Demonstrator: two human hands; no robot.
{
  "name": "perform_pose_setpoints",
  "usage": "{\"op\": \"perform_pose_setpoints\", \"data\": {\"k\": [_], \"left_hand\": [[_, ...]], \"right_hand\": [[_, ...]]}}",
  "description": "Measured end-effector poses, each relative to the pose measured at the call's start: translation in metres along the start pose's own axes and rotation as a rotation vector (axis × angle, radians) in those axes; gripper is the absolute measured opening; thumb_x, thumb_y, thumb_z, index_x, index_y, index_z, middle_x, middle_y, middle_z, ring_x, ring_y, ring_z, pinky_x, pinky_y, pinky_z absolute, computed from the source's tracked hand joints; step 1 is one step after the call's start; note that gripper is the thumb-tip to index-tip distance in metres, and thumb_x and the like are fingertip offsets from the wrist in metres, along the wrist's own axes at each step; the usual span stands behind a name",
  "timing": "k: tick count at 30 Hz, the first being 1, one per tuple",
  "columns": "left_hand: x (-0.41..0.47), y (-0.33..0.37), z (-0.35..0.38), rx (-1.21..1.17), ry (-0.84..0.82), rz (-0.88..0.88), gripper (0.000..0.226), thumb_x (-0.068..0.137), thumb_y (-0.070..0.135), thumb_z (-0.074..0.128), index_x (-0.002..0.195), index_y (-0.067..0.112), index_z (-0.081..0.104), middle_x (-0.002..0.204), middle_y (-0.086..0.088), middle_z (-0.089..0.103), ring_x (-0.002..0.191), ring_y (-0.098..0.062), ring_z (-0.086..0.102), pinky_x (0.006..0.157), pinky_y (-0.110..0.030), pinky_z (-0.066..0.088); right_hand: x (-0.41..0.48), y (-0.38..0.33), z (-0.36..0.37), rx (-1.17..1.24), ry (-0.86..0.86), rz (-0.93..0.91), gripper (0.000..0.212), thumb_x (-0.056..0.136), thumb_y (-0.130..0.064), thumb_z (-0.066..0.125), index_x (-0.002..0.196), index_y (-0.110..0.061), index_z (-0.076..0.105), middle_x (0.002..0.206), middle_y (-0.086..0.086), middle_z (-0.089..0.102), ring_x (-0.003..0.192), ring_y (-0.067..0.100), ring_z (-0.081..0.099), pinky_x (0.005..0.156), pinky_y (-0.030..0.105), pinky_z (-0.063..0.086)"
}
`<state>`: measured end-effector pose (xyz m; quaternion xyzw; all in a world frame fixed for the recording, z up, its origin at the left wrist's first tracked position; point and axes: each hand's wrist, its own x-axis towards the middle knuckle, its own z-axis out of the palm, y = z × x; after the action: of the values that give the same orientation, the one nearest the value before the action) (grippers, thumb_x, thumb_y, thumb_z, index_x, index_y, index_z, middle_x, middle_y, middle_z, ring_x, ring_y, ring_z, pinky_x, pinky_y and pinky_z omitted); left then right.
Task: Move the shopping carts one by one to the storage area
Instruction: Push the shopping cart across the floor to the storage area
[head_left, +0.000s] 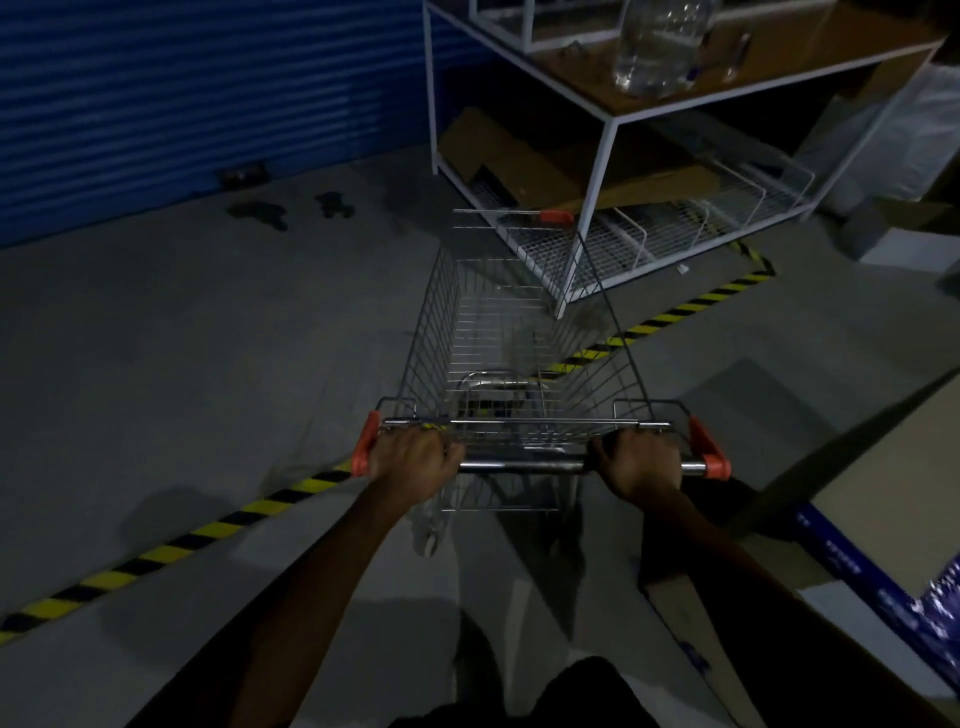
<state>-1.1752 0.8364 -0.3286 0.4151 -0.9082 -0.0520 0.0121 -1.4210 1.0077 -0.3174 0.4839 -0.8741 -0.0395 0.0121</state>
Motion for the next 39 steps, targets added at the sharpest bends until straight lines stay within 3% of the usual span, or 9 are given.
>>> {"op": "perform_pose_setpoints", "data": {"k": [3, 10, 18, 23, 27, 30, 31, 35, 39], "left_hand": [[0.049, 0.014, 0.001, 0.004, -0.025, -0.026, 0.058, 0.089, 0.050, 0.029, 0.073, 0.015, 0.072, 0.080, -0.006, 0.073, 0.078, -0.026, 0.069, 0.075, -0.031, 0.046], [0.165, 0.043, 0.010, 0.024, -0.036, -0.089, 0.070, 0.083, 0.055, 0.012, 0.080, 0.018, 0.071, 0.083, -0.003, 0.072, 0.081, -0.023, 0.068, 0.073, -0.031, 0.044], [0.283, 0.080, 0.004, 0.032, -0.011, -0.187, 0.074, 0.079, 0.056, 0.007, 0.084, 0.016, 0.070, 0.092, -0.006, 0.073, 0.089, -0.028, 0.067, 0.072, -0.033, 0.041], [0.349, 0.088, 0.002, 0.028, -0.002, -0.232, 0.071, 0.080, 0.055, 0.007, 0.075, 0.018, 0.067, 0.083, -0.005, 0.071, 0.080, -0.025, 0.068, 0.066, -0.031, 0.036], [0.406, 0.088, -0.002, 0.011, 0.005, -0.255, 0.061, 0.088, 0.050, 0.017, 0.076, 0.016, 0.066, 0.083, -0.005, 0.069, 0.080, -0.023, 0.066, 0.067, -0.029, 0.034], [0.456, 0.080, -0.001, -0.003, -0.010, -0.264, 0.065, 0.085, 0.052, 0.014, 0.079, 0.016, 0.068, 0.086, -0.005, 0.069, 0.082, -0.022, 0.065, 0.070, -0.030, 0.037], [0.472, 0.076, 0.000, -0.008, -0.004, -0.265, 0.068, 0.083, 0.054, 0.011, 0.078, 0.016, 0.068, 0.086, -0.004, 0.070, 0.082, -0.022, 0.066, 0.070, -0.030, 0.038], [0.535, 0.063, -0.001, 0.004, -0.039, -0.261, 0.061, 0.095, 0.052, 0.023, 0.082, 0.019, 0.072, 0.092, -0.002, 0.071, 0.085, -0.022, 0.066, 0.069, -0.030, 0.035], [0.581, 0.057, -0.009, 0.038, -0.042, -0.264, 0.051, 0.100, 0.046, 0.032, 0.087, 0.018, 0.072, 0.097, -0.003, 0.072, 0.089, -0.022, 0.067, 0.075, -0.031, 0.037]], "right_hand": [[0.050, 0.022, -0.002, -0.028, 0.002, -0.017, 0.050, 0.096, -0.057, 0.039, 0.083, -0.021, 0.071, 0.086, 0.006, 0.073, 0.080, 0.030, 0.069, 0.061, 0.031, 0.027], [0.180, 0.072, 0.001, 0.041, -0.042, -0.046, 0.048, 0.098, -0.052, 0.040, 0.092, -0.017, 0.073, 0.095, 0.010, 0.072, 0.089, 0.031, 0.068, 0.064, 0.031, 0.036], [0.324, 0.119, 0.001, -0.009, -0.050, -0.194, 0.053, 0.099, -0.055, 0.032, 0.100, -0.018, 0.070, 0.102, 0.010, 0.072, 0.097, 0.033, 0.067, 0.077, 0.037, 0.048], [0.401, 0.136, 0.015, -0.040, -0.029, -0.290, 0.075, 0.091, -0.055, 0.012, 0.083, -0.012, 0.073, 0.075, 0.015, 0.069, 0.068, 0.037, 0.066, 0.059, 0.037, 0.045], [0.464, 0.142, 0.010, -0.015, 0.098, -0.299, 0.048, 0.089, -0.035, 0.042, 0.058, -0.006, 0.065, 0.052, 0.017, 0.057, 0.041, 0.034, 0.057, 0.045, 0.033, 0.046], [0.517, 0.133, -0.008, 0.011, -0.018, -0.238, 0.040, 0.095, -0.035, 0.049, 0.077, -0.007, 0.071, 0.074, 0.019, 0.068, 0.067, 0.040, 0.067, 0.061, 0.039, 0.053], [0.535, 0.133, -0.007, 0.025, 0.026, -0.253, 0.040, 0.097, -0.036, 0.047, 0.082, -0.008, 0.072, 0.079, 0.019, 0.069, 0.073, 0.039, 0.068, 0.064, 0.039, 0.053], [0.598, 0.134, -0.005, 0.133, 0.008, -0.222, 0.046, 0.101, -0.045, 0.042, 0.082, -0.014, 0.071, 0.090, 0.015, 0.072, 0.089, 0.036, 0.067, 0.072, 0.036, 0.047], [0.654, 0.131, 0.000, 0.134, -0.046, -0.207, 0.049, 0.100, -0.049, 0.040, 0.083, -0.015, 0.071, 0.091, 0.014, 0.072, 0.090, 0.035, 0.067, 0.067, 0.034, 0.039]]}}
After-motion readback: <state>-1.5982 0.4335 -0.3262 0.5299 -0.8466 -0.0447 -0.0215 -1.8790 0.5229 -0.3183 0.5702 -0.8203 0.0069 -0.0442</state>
